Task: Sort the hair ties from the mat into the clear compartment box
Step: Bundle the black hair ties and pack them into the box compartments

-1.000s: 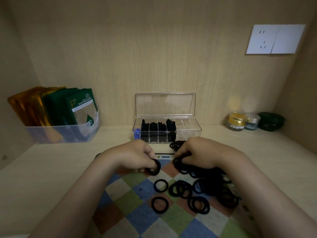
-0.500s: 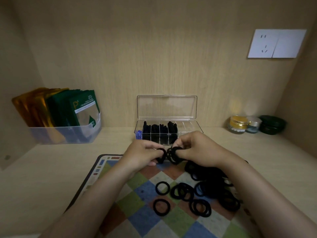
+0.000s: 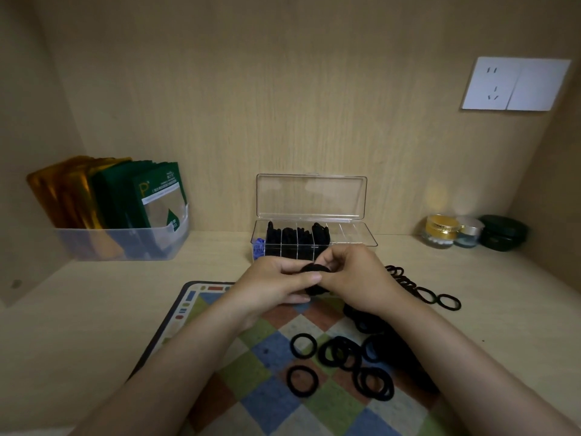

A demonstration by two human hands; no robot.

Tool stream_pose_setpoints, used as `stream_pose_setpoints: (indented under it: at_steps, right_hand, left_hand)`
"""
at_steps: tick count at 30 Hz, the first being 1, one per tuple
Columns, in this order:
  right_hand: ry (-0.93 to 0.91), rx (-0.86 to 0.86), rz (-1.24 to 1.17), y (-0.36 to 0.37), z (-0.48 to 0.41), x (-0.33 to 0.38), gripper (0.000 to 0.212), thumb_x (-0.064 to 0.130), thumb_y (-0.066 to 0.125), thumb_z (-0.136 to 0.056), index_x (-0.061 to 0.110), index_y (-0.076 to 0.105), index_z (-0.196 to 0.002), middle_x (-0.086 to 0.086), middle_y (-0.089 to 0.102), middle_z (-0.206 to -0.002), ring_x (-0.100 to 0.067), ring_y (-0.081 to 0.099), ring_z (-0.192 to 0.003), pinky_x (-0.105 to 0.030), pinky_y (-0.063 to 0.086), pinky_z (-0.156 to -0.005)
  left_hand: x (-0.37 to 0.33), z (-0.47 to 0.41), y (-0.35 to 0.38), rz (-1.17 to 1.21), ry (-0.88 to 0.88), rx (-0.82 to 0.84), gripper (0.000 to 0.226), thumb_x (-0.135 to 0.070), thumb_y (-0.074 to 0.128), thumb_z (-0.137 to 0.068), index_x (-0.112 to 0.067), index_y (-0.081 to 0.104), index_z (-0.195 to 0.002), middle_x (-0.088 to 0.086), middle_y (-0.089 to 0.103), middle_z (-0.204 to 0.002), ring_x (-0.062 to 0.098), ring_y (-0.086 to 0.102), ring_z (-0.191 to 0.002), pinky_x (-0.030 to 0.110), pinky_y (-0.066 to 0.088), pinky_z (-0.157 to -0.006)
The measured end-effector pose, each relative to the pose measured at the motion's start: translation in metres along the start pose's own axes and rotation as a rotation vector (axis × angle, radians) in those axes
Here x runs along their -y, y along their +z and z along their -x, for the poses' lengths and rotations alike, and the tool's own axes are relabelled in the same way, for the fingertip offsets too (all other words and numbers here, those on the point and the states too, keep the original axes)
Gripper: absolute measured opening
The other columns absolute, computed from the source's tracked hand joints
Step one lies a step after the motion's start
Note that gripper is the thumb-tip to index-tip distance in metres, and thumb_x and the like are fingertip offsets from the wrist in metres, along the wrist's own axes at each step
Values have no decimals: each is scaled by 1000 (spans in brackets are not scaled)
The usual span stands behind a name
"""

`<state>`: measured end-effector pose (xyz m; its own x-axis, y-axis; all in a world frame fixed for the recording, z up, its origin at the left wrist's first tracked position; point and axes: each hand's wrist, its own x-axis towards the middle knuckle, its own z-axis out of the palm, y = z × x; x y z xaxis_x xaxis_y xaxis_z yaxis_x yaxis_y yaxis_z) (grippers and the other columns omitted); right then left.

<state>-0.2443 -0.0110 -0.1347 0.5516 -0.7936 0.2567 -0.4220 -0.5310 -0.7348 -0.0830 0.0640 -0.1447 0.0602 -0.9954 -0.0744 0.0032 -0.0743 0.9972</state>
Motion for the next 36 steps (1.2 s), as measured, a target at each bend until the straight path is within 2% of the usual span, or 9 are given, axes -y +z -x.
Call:
stream_pose_setpoints:
  at_steps: [5, 11, 16, 19, 21, 24, 28, 33, 36]
  right_hand:
    - [134, 149, -321, -5, 1, 3, 9, 9, 77, -84, 10, 71, -91, 3, 63, -64, -10, 58, -53, -22, 46, -43]
    - [241, 258, -551, -11, 3, 2, 21, 6, 73, -87, 1, 69, -107, -5, 69, -75, -14, 63, -58, -26, 52, -47]
    - [6, 136, -30, -8, 6, 5, 14, 33, 80, -82, 24, 71, -88, 8, 70, -82, -1, 61, -69, -25, 51, -68]
    - [-146, 397, 140, -8, 12, 12, 13, 29, 82, -79, 26, 75, -90, 10, 70, -84, 2, 61, -72, -18, 49, -72]
    - [-183, 548, 260, -3, 16, 12, 21, 31, 84, -77, 31, 78, -96, 11, 70, -88, -1, 65, -80, -23, 53, -79]
    - [-199, 566, 270, 3, 18, 10, 19, 32, 85, -75, 31, 80, -93, 14, 69, -91, -3, 64, -88, -33, 53, -89]
    - [-198, 595, 142, -2, 20, 16, 4, 22, 78, -84, 24, 79, -87, 8, 76, -85, -9, 69, -81, -38, 56, -87]
    - [-189, 742, 101, -1, 30, 28, 21, 19, 80, -82, 23, 79, -103, 4, 78, -91, -5, 71, -86, -27, 53, -90]
    - [-220, 778, 197, 10, 33, 31, 22, 22, 82, -78, 26, 80, -100, 8, 77, -94, -7, 69, -88, -32, 54, -89]
  left_hand:
    - [0, 1, -6, -12, 6, 22, 26, -13, 61, -96, -7, 70, -120, 7, 75, -113, 18, 71, -106, 26, 60, -80]
    - [0, 2, -7, -72, 42, 20, 25, -14, 59, -98, -11, 71, -119, 6, 75, -112, 17, 71, -105, 26, 59, -81]
    - [4, 2, -20, -270, 55, -100, 21, -14, 62, -96, -19, 74, -113, 2, 76, -104, 12, 73, -93, 26, 60, -78]
    - [3, 2, -26, -292, 48, -137, 24, -12, 62, -96, -15, 72, -118, 3, 75, -106, 14, 73, -95, 28, 61, -80]
    - [2, 2, -27, -311, 55, -139, 28, -10, 61, -97, -16, 68, -123, 1, 74, -106, 11, 72, -96, 29, 61, -80]
    - [2, 2, -27, -359, 81, -131, 32, -10, 60, -97, -24, 67, -125, -1, 73, -110, 9, 70, -99, 29, 61, -80]
    - [5, 1, -26, -401, 92, -123, 30, -11, 62, -96, -26, 70, -120, -1, 72, -113, 10, 70, -102, 31, 61, -81]
    - [6, 0, -19, -424, 89, -114, 29, -9, 62, -96, -20, 71, -121, -1, 72, -115, 14, 71, -102, 35, 61, -84]
    - [6, 0, -18, -432, 101, -111, 30, -8, 62, -96, -20, 71, -121, -3, 71, -117, 12, 70, -102, 33, 61, -82]
